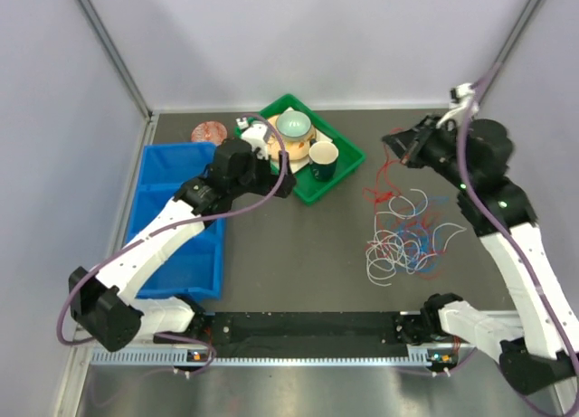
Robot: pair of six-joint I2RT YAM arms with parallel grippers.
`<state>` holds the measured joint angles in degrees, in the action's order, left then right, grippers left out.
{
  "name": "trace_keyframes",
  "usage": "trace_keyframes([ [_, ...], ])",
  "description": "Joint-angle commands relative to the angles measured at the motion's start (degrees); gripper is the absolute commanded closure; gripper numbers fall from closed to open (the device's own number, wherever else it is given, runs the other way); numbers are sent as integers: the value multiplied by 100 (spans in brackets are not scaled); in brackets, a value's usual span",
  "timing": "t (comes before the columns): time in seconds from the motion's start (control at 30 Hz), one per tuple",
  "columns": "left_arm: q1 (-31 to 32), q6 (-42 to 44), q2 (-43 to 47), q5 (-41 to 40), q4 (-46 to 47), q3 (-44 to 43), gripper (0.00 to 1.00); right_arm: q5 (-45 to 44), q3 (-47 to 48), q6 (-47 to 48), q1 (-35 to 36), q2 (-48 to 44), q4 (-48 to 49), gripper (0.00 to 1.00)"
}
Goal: Untangle the cables
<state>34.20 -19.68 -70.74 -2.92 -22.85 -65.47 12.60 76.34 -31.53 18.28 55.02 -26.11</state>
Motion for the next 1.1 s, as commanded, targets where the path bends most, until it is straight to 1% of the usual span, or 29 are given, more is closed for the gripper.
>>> trace_keyframes([
  [0.0, 358, 27, -509, 2462, 657, -11, 3, 129, -435, -257, 97, 202, 185, 100],
  [0.07, 605, -246, -607, 2410, 1131, 235, 4, 67, -531, -301, 105, 176, 202, 100],
  [0.1, 771, -395, -660, 2453, 1725, 524, 4, -11, -549, -353, 105, 149, 237, 100],
  [0.17, 878, -843, -678, 2576, 2230, 824, 4, -91, -550, -372, 105, 114, 264, 100],
  [0.2, 974, -1010, -730, 2568, 2946, 1069, 4, -126, -532, -372, 105, 114, 255, 100],
  [0.23, 1036, -1229, -792, 2586, 3144, 1133, 4, -135, -515, -363, 105, 122, 255, 100],
  [0.4, 1466, -1538, -1362, 2279, 3804, 1220, 4, -240, -444, -389, 105, 105, 273, 100],
  [0.43, 1511, -1704, -1433, 2078, 4188, 1291, 4, -258, -427, -389, 105, 105, 273, 100],
  [0.53, 1704, -1846, -1644, 1910, 5068, 1634, 5, -276, -383, -380, 105, 131, 273, 100],
  [0.67, 1985, -1723, -1925, 1619, 5518, 1687, 5, -284, -409, -415, 105, 184, 282, 100],
  [0.8, 2074, -1968, -2189, 1856, 5818, 1538, 5, -311, -435, -433, 105, 202, 282, 100],
  [0.97, 2170, -2154, -2698, 2076, 5976, 1248, 8, -328, -462, -459, 105, 175, 273, 100],
  [1.03, 2240, -2145, -2787, 2041, 6029, 1204, 12, -337, -479, -451, 105, 175, 273, 100],
  [1.07, 2258, -2145, -2866, 2023, 6038, 1177, 22, -346, -488, -459, 114, 184, 264, 100],
])
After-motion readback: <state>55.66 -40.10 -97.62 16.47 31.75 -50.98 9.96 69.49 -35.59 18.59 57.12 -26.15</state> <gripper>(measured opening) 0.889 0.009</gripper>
